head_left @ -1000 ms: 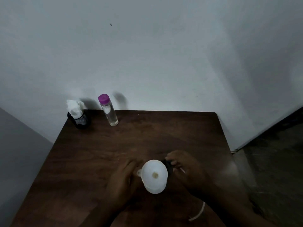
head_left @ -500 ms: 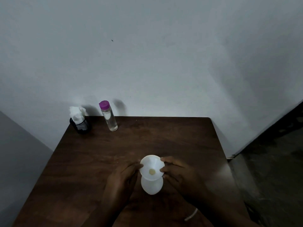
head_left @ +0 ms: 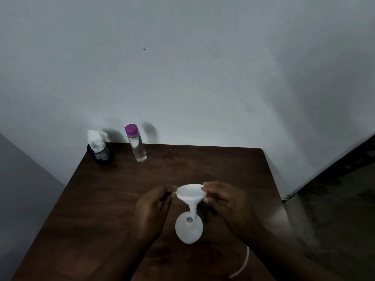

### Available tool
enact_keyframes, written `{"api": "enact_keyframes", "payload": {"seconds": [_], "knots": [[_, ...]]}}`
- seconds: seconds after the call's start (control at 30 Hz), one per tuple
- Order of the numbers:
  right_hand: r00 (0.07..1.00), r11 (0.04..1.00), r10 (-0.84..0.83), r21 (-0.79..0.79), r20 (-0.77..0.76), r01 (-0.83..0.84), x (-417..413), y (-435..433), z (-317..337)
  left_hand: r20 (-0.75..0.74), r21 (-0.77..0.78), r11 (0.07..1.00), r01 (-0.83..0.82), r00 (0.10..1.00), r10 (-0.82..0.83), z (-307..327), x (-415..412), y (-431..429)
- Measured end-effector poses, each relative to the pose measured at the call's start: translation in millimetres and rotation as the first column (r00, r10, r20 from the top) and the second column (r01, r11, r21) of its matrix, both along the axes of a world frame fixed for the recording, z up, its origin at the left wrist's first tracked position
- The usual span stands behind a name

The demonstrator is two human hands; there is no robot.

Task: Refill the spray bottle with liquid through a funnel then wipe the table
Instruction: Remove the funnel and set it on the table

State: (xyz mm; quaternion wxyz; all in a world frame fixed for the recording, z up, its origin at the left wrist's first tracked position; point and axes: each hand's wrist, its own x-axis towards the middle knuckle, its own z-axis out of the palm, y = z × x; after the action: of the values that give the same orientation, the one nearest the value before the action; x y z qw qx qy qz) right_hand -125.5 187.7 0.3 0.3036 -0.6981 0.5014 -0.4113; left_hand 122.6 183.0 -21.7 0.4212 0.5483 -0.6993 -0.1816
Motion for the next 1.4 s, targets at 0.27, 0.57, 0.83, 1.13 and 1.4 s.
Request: {"api": "enact_keyframes", "payload": {"seconds": [0.27,0.57,0.83,1.13,1.4], "knots": [[0.946,0.941,-0.239,0.293,0.219,0.170,24.3,-74.8,-7.3,-0.405,0.259,0.966,0.010,0.909,0.100,-13.6,-10.7,-71.4],[0.881,0.747,-0.451,0.600,0.140,0.287,67.0,-169.0,-69.8,-0.244,0.446,0.884,-0.142,0.931,0.273,-67.2,1.8,-164.0],[0.879,0.666,-0.473,0.627,-0.063,0.404,96.3,-252.3,-144.5,-0.207,0.584,0.790,-0.186,0.907,0.367,-115.1,8.9,-232.1],[0.887,0.685,-0.333,0.564,-0.320,0.461,105.5,-280.8,-152.4,-0.138,0.651,0.723,-0.231,0.901,0.412,-150.4,9.7,-268.8],[0.862,0.713,-0.295,0.505,-0.413,0.486,101.8,-272.4,-150.2,-0.048,0.656,0.707,-0.265,0.920,0.389,-150.5,14.4,-262.4]]}}
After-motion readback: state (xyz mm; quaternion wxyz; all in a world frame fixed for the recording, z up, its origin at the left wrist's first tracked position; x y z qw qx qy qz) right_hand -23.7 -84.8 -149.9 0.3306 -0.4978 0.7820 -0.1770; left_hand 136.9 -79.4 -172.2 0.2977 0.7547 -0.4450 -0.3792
